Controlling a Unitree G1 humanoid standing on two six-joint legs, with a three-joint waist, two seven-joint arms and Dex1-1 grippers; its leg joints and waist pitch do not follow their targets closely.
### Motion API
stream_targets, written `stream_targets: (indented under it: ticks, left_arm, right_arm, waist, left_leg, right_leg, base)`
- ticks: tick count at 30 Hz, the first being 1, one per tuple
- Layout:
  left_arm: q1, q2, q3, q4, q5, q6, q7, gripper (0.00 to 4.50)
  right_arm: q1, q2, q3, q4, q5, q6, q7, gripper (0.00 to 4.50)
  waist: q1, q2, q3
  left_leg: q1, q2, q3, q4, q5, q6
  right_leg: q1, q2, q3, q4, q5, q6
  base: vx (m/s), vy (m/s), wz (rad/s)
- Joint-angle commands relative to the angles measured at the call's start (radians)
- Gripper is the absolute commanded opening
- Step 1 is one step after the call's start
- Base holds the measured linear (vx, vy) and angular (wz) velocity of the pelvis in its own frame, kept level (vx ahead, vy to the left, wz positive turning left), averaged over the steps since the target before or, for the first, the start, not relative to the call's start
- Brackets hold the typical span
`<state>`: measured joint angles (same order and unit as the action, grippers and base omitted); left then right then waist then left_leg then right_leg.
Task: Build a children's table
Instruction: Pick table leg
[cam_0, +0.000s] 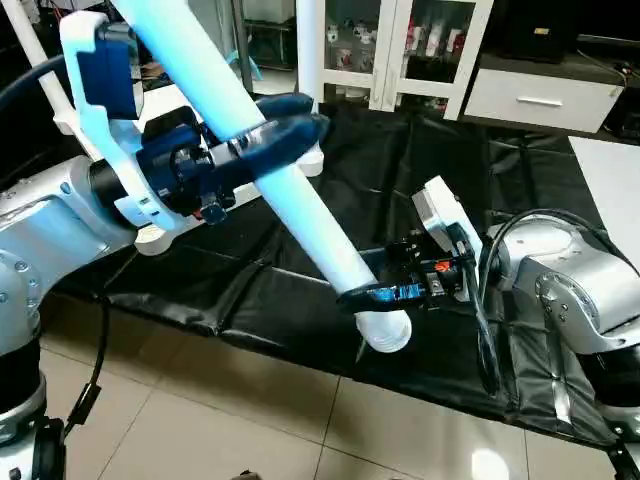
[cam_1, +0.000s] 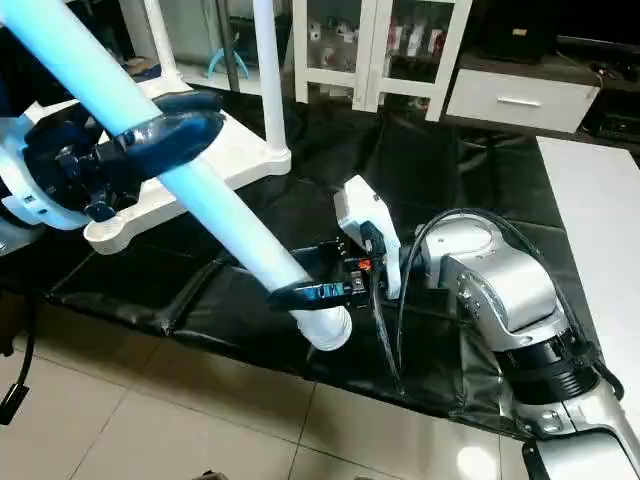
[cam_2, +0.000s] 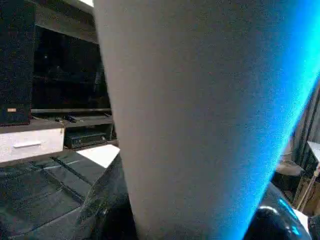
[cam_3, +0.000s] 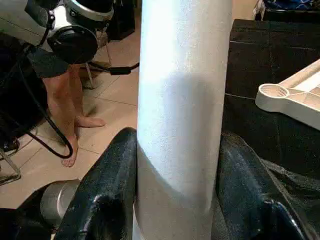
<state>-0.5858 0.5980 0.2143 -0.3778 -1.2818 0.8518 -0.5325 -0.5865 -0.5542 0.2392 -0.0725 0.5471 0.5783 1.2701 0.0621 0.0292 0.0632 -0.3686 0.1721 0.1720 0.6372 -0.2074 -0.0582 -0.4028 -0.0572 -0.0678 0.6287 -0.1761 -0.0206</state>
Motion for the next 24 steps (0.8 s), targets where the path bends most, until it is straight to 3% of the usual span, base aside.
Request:
stream_targets:
  ticks: [1,13,15,21,24]
  left_arm:
    - [-0.014,0.000,0.033,0.019,0.018,-0.017,0.035,1.70]
    - [-0.036,-0.027,0.052,0.056,0.035,-0.038,0.127,1.64]
    - [-0.038,-0.028,0.054,0.056,0.039,-0.038,0.139,1.64]
    - [-0.101,-0.058,0.063,0.070,0.084,-0.066,0.268,1.63]
    - [-0.151,-0.081,0.070,0.100,0.139,-0.087,0.384,1.63]
  right_arm:
    - [-0.022,0.001,-0.009,-0.014,0.001,-0.014,0.013,1.80]
    - [-0.022,0.033,-0.010,0.007,-0.045,-0.070,-0.037,1.80]
    - [-0.024,0.047,-0.017,0.015,-0.051,-0.082,-0.056,2.36]
    - [-0.063,0.134,-0.102,0.073,-0.056,-0.126,-0.209,2.86]
    - [-0.086,0.194,-0.172,0.100,-0.045,-0.142,-0.328,3.17]
  waist:
    - [0.005,0.011,-0.069]
    - [0.005,0.011,-0.072]
    - [0.004,0.012,-0.071]
    - [0.001,0.012,-0.073]
    - [0.002,0.016,-0.073]
  left_leg:
    - [0.007,0.045,-0.023,-0.076,-0.184,-0.007]
    - [0.005,0.045,-0.023,-0.075,-0.166,-0.005]
    - [0.005,0.044,-0.023,-0.075,-0.169,-0.008]
    - [0.007,0.043,-0.024,-0.076,-0.179,-0.019]
    - [0.007,0.040,-0.024,-0.073,-0.176,-0.024]
  right_leg:
    - [0.051,-0.070,0.051,-0.077,-0.323,-0.177]
    - [0.053,-0.070,0.050,-0.073,-0.288,-0.185]
    - [0.053,-0.070,0.049,-0.073,-0.288,-0.186]
    - [0.051,-0.067,0.048,-0.073,-0.300,-0.177]
    - [0.051,-0.068,0.048,-0.074,-0.297,-0.166]
  base:
    - [0.000,0.000,0.00]
    - [0.000,0.000,0.00]
    - [0.000,0.000,0.00]
    - [0.000,0.000,0.00]
    - [0.000,0.000,0.00]
